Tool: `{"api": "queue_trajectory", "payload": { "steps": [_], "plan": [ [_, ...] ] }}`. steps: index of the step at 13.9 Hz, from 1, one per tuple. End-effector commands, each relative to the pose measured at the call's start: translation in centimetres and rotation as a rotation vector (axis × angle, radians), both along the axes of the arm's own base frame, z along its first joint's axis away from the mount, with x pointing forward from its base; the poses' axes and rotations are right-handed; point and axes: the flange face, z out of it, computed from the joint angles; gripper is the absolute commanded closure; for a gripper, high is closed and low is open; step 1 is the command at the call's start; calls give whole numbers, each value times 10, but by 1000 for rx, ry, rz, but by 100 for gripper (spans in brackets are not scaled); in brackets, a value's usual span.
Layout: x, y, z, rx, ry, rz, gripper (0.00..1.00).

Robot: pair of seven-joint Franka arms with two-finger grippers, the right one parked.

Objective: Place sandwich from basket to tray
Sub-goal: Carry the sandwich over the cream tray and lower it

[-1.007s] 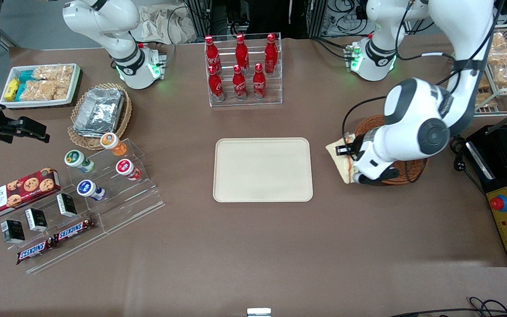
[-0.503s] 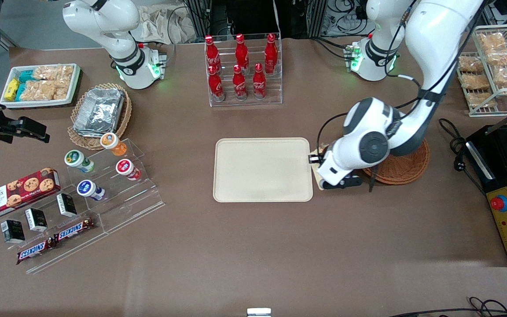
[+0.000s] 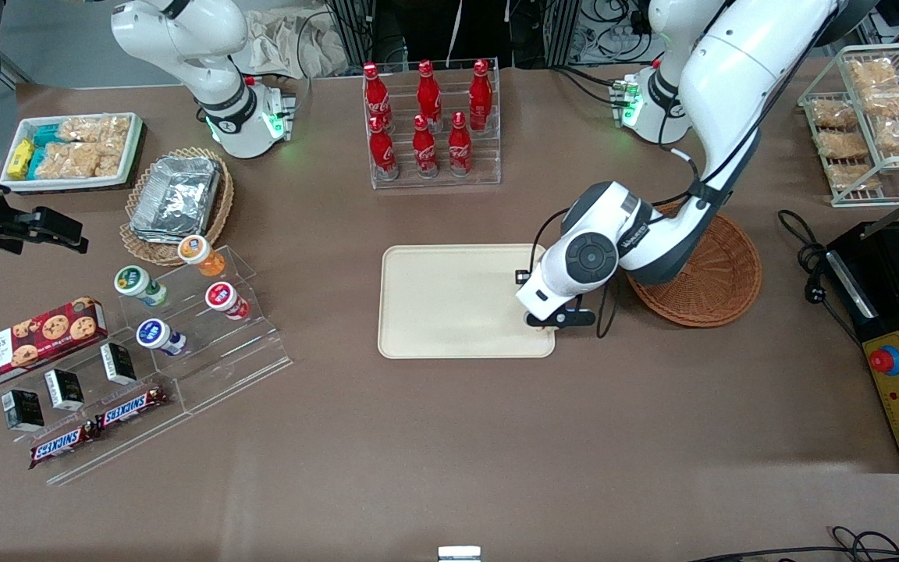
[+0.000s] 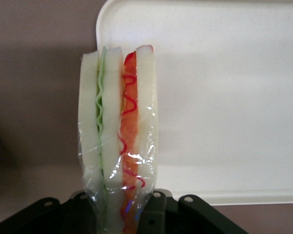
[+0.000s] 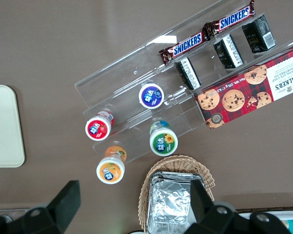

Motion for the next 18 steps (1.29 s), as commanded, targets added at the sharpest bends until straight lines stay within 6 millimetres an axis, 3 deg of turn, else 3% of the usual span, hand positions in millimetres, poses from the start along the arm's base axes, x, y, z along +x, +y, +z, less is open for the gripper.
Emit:
{"api": "queue_trajectory", "payload": {
  "steps": [1,6,8,9,11,12,16,18],
  "plan": [
    [3,-9,-11,9,-3,-12,66],
    [4,-21,-29,-4,18,-37,65],
    [2,-26,-31,-5,19,-46,57],
    [2,-26,-31,-5,19,-46,45],
    [3,-24,-33,8,10,-54,11],
    [3,-24,-36,16,8,-56,1],
    [11,-12,-28,30,-5,-42,0],
    [18,-2,-4,53,-29,-32,0]
  ]
}}
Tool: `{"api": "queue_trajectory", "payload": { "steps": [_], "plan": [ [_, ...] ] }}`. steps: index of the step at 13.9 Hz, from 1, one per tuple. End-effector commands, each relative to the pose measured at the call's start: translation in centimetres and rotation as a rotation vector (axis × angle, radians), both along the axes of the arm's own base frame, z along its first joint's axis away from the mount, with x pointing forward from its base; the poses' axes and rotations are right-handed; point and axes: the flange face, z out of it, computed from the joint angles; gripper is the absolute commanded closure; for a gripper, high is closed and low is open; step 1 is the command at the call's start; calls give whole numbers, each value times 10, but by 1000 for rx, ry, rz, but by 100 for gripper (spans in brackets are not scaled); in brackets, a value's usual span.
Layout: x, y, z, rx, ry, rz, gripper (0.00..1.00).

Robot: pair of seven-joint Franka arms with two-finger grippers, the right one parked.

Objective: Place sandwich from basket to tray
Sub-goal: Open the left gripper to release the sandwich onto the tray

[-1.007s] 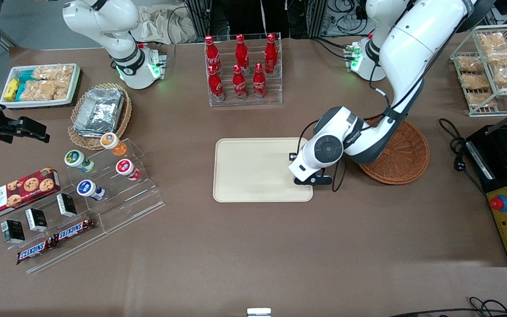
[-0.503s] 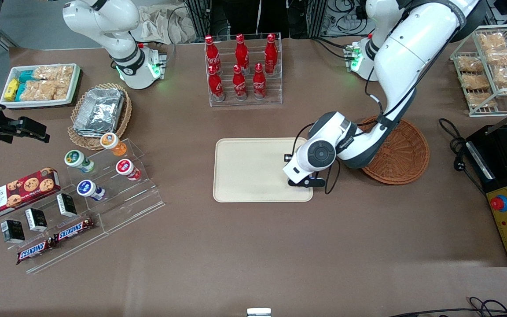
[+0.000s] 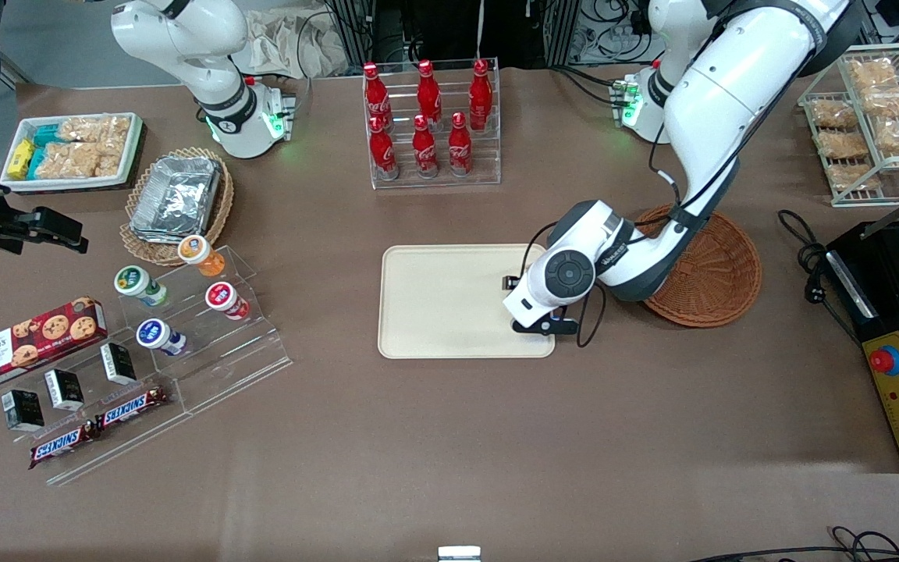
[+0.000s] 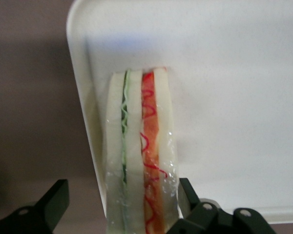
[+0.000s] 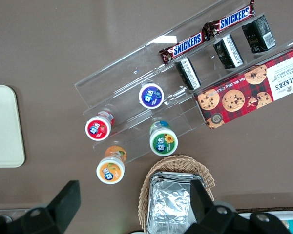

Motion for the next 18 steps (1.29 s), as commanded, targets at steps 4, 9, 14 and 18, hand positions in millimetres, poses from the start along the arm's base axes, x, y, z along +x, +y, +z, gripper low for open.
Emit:
{"api": "queue_trajectory", "payload": {
  "steps": [4,9,14,18],
  "plan": [
    [31,60,92,89,-71,63,0],
    [63,141,166,116,-64,48,0],
    [67,222,238,130,-107,-78,0],
    [67,276,305,130,-170,-157,0]
  ]
}}
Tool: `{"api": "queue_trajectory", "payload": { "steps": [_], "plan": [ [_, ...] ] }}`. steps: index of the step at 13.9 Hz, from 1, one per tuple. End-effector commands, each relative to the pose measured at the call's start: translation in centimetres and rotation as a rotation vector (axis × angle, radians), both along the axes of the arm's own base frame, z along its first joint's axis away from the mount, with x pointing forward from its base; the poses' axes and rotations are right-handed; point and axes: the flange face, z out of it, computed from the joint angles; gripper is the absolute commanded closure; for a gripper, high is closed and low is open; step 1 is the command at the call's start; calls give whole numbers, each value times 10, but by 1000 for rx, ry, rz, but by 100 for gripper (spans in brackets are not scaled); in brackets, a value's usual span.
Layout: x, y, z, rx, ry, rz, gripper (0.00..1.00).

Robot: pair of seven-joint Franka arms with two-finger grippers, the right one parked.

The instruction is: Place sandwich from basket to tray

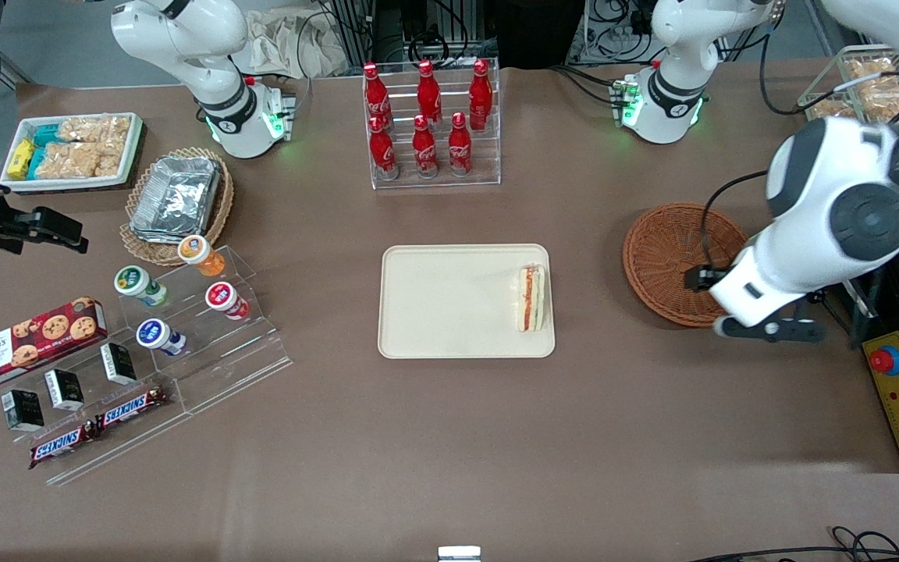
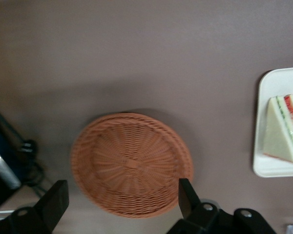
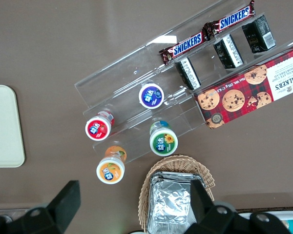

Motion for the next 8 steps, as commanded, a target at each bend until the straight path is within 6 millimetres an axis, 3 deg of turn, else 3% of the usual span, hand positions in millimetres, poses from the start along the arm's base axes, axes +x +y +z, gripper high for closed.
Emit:
{"api": "queue_trajectory", "payload": {
  "steps": [1,4,6,8],
  "plan": [
    [-4,27,54,14,-23,-56,0],
    [-4,45,106,1,-66,-26,0],
    [-4,56,127,-17,-96,-2,0],
    [-3,57,130,-76,-95,12,0]
  ]
}}
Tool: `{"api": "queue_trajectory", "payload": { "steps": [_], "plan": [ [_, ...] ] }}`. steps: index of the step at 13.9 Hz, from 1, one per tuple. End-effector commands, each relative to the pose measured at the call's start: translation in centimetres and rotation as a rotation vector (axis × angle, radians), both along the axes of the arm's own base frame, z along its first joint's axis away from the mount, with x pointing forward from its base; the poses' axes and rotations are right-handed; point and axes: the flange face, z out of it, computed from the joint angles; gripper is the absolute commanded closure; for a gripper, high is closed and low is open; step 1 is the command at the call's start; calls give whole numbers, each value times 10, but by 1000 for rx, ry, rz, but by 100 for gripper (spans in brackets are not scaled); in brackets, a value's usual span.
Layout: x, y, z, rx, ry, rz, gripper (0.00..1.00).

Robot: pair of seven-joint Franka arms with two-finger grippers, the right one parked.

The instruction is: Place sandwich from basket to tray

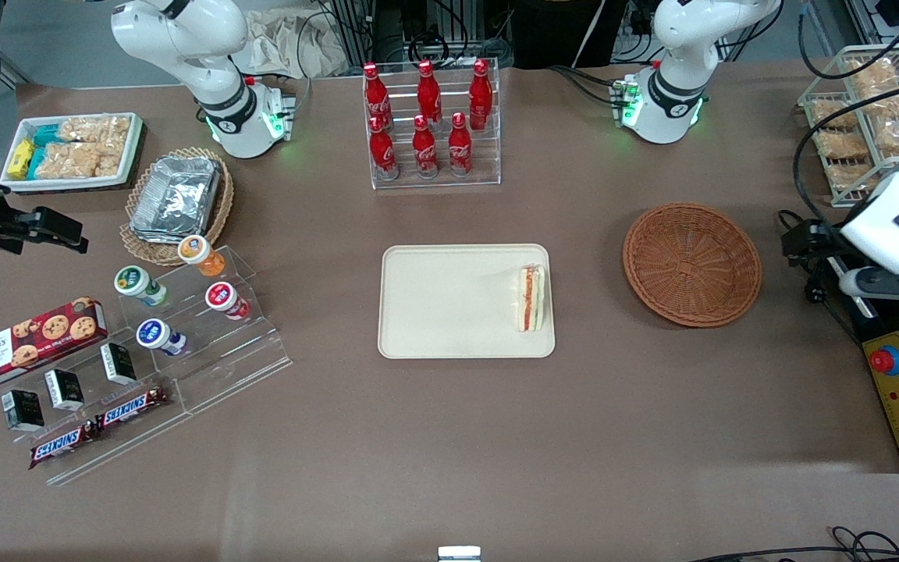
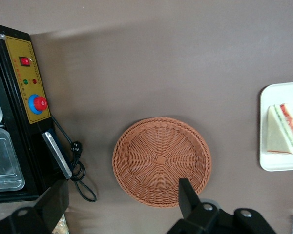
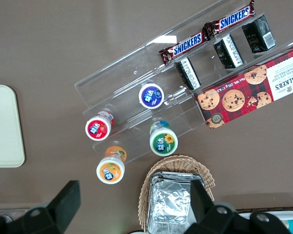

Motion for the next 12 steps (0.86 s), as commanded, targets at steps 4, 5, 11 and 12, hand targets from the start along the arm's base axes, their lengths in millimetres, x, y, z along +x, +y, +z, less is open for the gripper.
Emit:
{"api": "queue_trajectory", "payload": {
  "steps": [4,5,11,12],
  "plan": [
    [8,15,-7,-126,32,19,0],
    [8,15,-7,-126,32,22,0],
    [8,14,-6,-125,29,32,0],
    [8,14,-6,-124,28,33,0]
  ]
}}
